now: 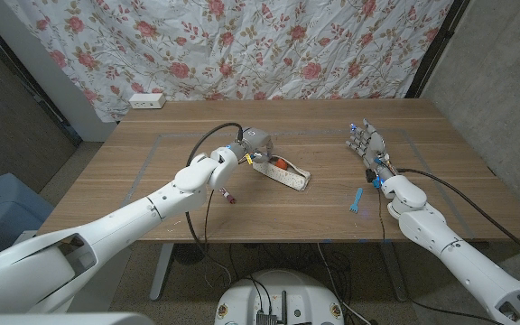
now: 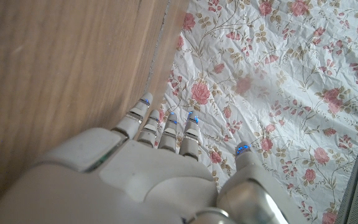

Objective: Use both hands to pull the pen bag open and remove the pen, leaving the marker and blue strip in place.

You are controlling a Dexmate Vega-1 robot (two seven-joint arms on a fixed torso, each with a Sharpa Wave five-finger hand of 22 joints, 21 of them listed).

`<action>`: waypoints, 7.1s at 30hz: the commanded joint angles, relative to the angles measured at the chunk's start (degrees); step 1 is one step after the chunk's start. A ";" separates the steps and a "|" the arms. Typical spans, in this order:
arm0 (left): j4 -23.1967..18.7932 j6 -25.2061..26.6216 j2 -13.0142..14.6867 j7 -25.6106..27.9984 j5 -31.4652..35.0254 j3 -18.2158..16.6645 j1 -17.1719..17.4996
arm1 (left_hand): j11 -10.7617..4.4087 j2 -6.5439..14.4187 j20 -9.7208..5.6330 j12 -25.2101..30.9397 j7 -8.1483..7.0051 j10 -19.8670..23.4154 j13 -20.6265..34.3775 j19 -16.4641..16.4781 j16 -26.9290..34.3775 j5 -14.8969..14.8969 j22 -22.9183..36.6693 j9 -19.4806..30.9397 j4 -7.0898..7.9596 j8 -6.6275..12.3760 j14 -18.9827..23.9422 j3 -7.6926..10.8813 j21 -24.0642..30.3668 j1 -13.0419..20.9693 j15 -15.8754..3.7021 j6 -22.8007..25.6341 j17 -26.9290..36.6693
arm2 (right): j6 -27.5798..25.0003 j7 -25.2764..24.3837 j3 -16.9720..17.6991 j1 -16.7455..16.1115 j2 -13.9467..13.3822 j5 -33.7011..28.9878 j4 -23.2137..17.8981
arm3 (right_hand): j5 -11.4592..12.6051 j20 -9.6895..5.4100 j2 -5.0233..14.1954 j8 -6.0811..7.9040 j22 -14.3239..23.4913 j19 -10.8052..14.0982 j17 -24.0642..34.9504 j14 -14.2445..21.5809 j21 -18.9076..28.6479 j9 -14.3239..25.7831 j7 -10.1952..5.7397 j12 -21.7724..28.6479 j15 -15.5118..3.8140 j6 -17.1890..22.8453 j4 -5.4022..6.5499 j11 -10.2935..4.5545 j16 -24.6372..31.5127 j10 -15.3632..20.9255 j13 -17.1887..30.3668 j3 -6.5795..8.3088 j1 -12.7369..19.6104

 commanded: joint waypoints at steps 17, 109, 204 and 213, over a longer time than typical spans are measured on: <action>-0.75 -0.70 0.79 -3.57 0.12 0.87 -0.45 | -0.25 -0.49 -0.18 -0.05 -0.21 0.30 0.09 0.23 -0.26 0.26 0.17 0.28 -0.14 0.32 0.31 -0.66 0.03 1.01 -8.70 0.42 0.04 | 0.28 -0.23 0.52 -0.99 -0.25 0.43 -0.58 | -0.05 -0.01 1.56 -0.29 0.19 -0.04 0.17 0.28 0.20 0.16 -0.04 0.00 0.31 0.57 -0.56 0.42 0.30 0.27 0.11 0.31 0.18; 3.92 -7.97 3.39 -10.73 -13.51 -2.68 -3.11 | -0.28 -7.33 -1.65 -0.95 -1.92 -10.86 0.00 -3.98 -0.64 0.04 -0.03 0.11 0.94 -1.15 -7.25 -6.74 -1.06 0.58 -7.77 -16.22 0.23 | 0.30 -0.54 -0.67 1.33 -1.07 -2.88 0.51 | -0.16 0.02 1.60 -0.37 0.19 -0.06 0.23 0.22 0.20 0.17 -0.28 0.00 0.22 0.35 -0.98 0.33 0.32 0.26 0.11 0.49 0.33; 9.50 -11.39 2.44 -7.80 -25.71 -2.62 -3.04 | 0.16 -6.60 -0.69 -0.59 -2.54 -17.97 -0.03 -11.26 -0.48 0.27 -0.32 -0.15 1.94 -0.49 -15.24 -9.03 -1.50 -3.91 -5.24 -21.76 0.19 | -11.85 -7.46 -12.00 5.32 -14.67 -46.84 -20.44 | -0.48 0.47 -9.05 5.00 0.10 -2.79 -2.62 0.17 0.00 0.98 -2.90 -0.24 0.37 10.00 -8.09 -0.91 -1.01 -1.03 0.25 5.36 24.81; 9.97 -12.01 2.20 -7.57 -25.82 -2.48 -3.33 | 0.25 -6.46 -0.67 -0.47 -2.41 -17.87 -0.03 -11.33 -0.41 0.24 -0.33 -0.15 1.99 -0.47 -15.26 -9.08 -1.44 -4.15 -5.21 -21.80 0.19 | -12.15 -5.03 -13.49 7.21 -15.15 -51.06 -21.58 | -0.62 0.93 -9.65 5.26 0.12 -3.28 -2.56 -0.35 -0.12 1.07 -3.78 -0.49 1.04 10.42 -7.90 -1.01 -1.13 -1.81 0.26 5.56 26.74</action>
